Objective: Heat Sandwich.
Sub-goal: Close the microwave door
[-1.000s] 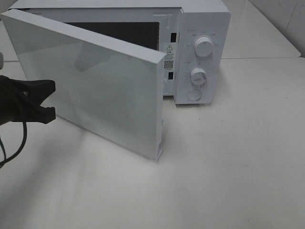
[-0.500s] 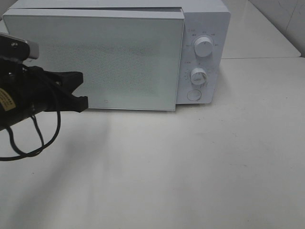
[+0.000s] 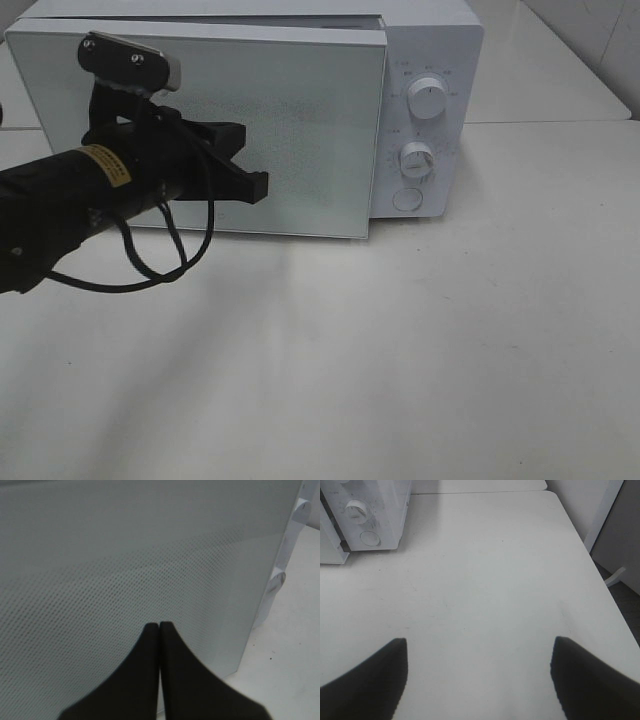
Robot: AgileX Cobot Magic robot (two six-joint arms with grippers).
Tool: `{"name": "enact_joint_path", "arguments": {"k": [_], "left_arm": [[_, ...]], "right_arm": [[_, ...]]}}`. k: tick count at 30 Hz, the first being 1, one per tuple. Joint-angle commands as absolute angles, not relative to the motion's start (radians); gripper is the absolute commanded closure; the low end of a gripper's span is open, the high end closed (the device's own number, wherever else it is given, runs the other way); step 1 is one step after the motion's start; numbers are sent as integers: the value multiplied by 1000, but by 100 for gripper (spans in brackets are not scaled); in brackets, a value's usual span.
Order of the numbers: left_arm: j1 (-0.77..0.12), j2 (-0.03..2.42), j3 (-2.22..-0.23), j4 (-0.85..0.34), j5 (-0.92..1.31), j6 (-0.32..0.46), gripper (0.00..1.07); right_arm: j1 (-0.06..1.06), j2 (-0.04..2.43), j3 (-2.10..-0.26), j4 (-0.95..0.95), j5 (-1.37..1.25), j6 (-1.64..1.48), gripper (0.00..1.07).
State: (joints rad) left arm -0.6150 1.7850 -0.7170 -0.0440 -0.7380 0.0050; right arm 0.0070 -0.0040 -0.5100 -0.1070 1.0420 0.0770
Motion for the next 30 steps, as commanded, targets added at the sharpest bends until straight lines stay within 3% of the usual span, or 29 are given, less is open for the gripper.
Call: {"name": "enact_joint_path", "arguments": {"k": [1, 7, 15, 30], "left_arm": [[-644, 1805, -769, -96, -730, 19, 106], [-674, 1842, -857, -107, -659, 67, 106], [-706, 1905, -972, -220, -617, 143, 106], [-706, 1986, -1135, -245, -522, 147, 106]], "right_arm": [[0, -30, -505, -106, 1037, 62, 31], [0, -30, -505, -106, 1037, 62, 31], [0, -30, -505, -106, 1037, 62, 31], [0, -30, -505, -106, 1037, 63, 31]]}}
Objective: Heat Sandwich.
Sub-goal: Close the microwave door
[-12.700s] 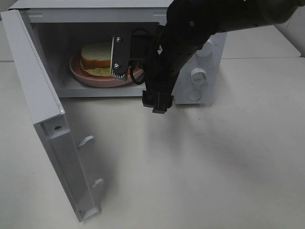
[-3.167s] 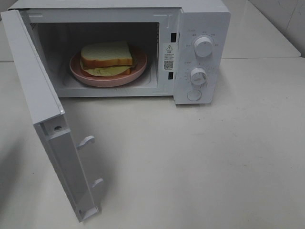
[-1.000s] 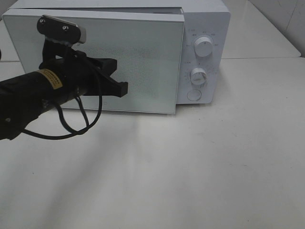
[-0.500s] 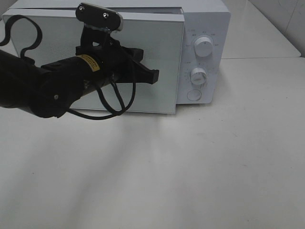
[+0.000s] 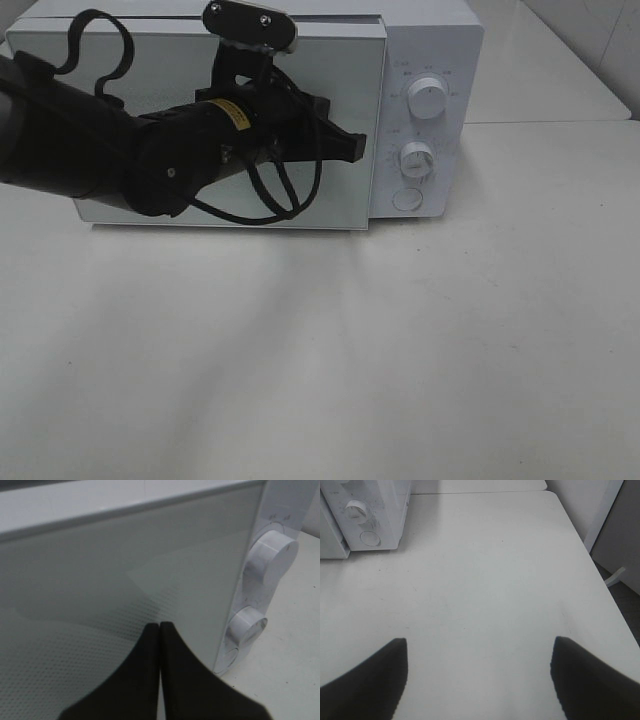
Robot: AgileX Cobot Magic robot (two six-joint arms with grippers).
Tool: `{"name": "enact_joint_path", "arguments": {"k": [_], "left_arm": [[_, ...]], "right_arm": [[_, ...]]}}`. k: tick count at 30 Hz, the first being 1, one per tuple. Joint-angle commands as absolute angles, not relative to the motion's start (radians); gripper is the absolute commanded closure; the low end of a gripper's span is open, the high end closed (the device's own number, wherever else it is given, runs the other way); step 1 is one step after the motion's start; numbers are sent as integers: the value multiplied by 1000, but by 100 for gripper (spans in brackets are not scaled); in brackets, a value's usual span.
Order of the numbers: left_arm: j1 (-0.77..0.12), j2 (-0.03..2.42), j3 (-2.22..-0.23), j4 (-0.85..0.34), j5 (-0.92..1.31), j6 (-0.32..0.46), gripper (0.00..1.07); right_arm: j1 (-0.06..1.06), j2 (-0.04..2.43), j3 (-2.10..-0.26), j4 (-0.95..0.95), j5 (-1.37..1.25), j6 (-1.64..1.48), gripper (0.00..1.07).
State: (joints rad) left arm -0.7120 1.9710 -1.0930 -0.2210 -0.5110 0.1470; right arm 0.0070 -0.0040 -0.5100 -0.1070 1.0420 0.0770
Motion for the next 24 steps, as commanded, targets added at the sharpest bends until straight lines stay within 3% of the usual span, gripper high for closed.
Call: {"name": "enact_joint_path", "arguments": {"k": [1, 24], "left_arm": [[-706, 1986, -1135, -245, -522, 147, 106], [-651, 2058, -1263, -263, -501, 149, 106]], "right_arm": [[0, -30, -505, -106, 1037, 63, 31], [0, -30, -505, -106, 1037, 62, 31]]}}
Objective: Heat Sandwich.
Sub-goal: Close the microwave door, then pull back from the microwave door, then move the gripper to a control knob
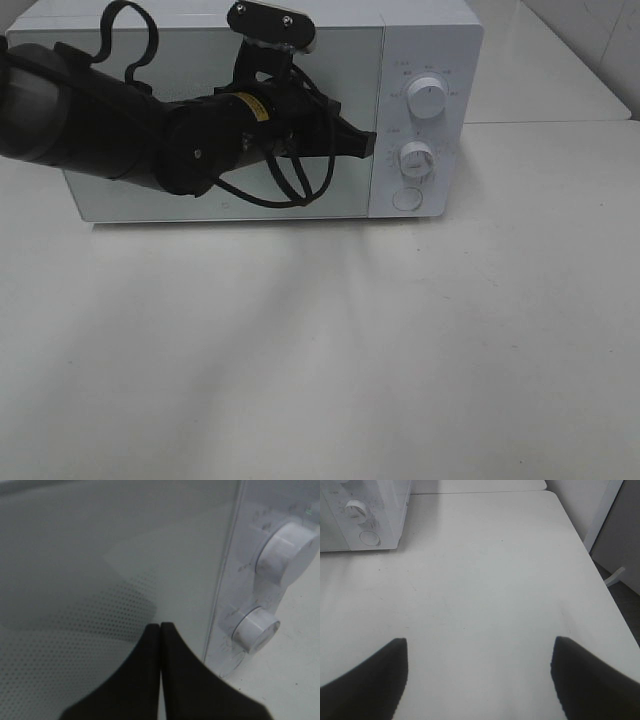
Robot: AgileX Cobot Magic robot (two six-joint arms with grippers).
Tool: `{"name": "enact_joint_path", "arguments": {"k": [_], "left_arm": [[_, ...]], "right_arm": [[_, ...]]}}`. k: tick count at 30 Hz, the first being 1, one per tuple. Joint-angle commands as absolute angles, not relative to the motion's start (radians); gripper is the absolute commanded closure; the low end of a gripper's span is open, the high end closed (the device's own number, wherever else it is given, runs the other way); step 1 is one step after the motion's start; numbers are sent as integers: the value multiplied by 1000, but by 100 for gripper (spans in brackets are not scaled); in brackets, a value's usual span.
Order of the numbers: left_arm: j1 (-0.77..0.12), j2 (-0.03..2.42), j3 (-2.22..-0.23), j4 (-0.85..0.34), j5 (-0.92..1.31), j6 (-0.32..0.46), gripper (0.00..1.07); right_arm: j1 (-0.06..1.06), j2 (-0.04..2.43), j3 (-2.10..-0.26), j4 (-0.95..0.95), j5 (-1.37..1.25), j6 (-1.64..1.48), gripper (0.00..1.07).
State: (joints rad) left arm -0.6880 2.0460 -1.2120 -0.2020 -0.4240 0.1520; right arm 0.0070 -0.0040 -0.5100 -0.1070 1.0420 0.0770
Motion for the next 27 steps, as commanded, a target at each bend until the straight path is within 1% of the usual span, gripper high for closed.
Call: {"name": "enact_joint_path", "arguments": {"k": [1, 27], "left_arm": [[-651, 2061, -1272, -263, -501, 149, 106], [-652, 2059, -1276, -259, -501, 149, 106]], "right_arm": [[0, -30, -505, -106, 1037, 62, 31], [0, -30, -505, -106, 1037, 62, 31]]}}
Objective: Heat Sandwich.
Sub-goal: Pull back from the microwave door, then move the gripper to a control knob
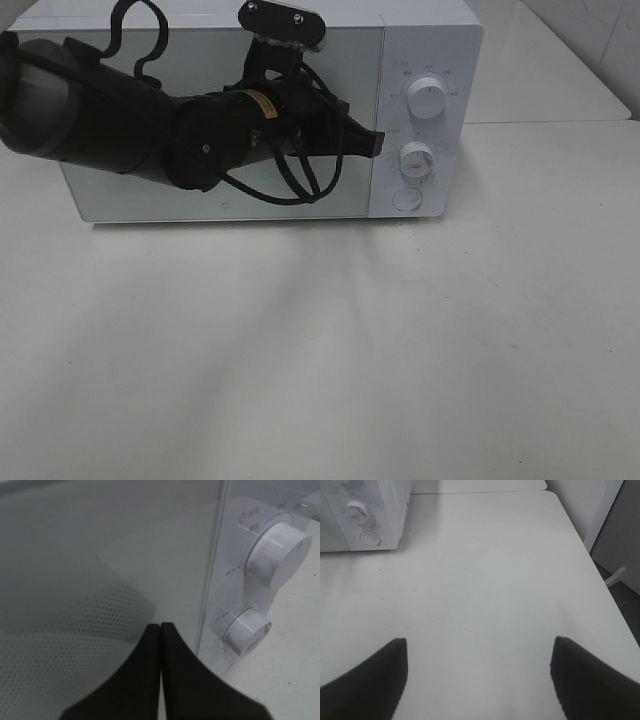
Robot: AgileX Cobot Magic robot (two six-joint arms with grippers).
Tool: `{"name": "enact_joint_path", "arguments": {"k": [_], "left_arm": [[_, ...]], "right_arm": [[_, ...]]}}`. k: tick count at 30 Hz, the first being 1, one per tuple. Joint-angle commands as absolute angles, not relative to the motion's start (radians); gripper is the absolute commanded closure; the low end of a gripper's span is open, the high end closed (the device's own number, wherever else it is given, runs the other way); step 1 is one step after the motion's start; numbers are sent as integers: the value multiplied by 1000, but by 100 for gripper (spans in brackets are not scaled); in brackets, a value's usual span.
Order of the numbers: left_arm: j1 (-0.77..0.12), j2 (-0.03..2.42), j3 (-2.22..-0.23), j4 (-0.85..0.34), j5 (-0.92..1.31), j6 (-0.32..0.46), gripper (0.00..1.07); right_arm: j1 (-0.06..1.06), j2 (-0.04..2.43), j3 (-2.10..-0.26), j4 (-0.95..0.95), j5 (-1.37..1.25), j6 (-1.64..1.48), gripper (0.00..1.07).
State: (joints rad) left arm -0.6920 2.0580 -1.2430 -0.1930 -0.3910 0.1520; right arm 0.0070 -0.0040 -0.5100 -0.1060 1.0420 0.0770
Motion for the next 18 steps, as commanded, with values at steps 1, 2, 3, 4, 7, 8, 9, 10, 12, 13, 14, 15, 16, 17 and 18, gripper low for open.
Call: {"name": "enact_joint_path", "arguments": {"k": [1, 2, 3, 4, 7, 8, 9, 10, 12, 13, 14, 15, 16, 17, 18], "left_arm": [[-654, 2055, -1272, -256, -502, 149, 106], [-654, 2055, -1272, -256, -502, 149, 106], [-654, 2052, -1269, -254, -504, 149, 106], [-659, 2048, -1265, -252, -501, 149, 106], [-669, 2030, -1243, -248, -501, 149, 106], [-675, 2023, -1231, -245, -503, 151, 106], [-680, 2018, -1219, -243, -503, 151, 106], [-689, 2007, -1195, -238, -502, 149, 106], [-693, 2001, -1185, -238, -502, 149, 106], [-694, 1996, -1174, -238, -497, 149, 106], [-700, 1988, -1162, -238, -496, 149, 106], [-706, 1972, -1137, -238, -497, 149, 106], [-712, 1962, -1122, -238, -498, 149, 106], [-712, 1962, -1122, -238, -498, 149, 106], [-716, 1953, -1104, -238, -499, 149, 106]], "right_arm": [[0, -30, -505, -106, 1037, 62, 31], [0, -30, -505, -106, 1037, 62, 31], [0, -30, -505, -106, 1037, 62, 31], [0, -30, -505, -106, 1037, 62, 31], [0, -30, -505, -106, 1037, 62, 31], [0, -30, -505, -106, 1037, 62, 31], [0, -30, -505, -106, 1037, 62, 31], [0, -30, -505, -106, 1037, 62, 31], [0, -30, -505, -106, 1037, 62, 31], [0, -30, -505, -106, 1037, 64, 31], [0, -30, -505, -106, 1037, 64, 31], [0, -30, -505, -106, 1037, 64, 31], [0, -30, -505, -106, 1037, 64, 31], [0, -30, -505, -106, 1037, 64, 31], [0, -30, -505, -106, 1037, 64, 31]]}}
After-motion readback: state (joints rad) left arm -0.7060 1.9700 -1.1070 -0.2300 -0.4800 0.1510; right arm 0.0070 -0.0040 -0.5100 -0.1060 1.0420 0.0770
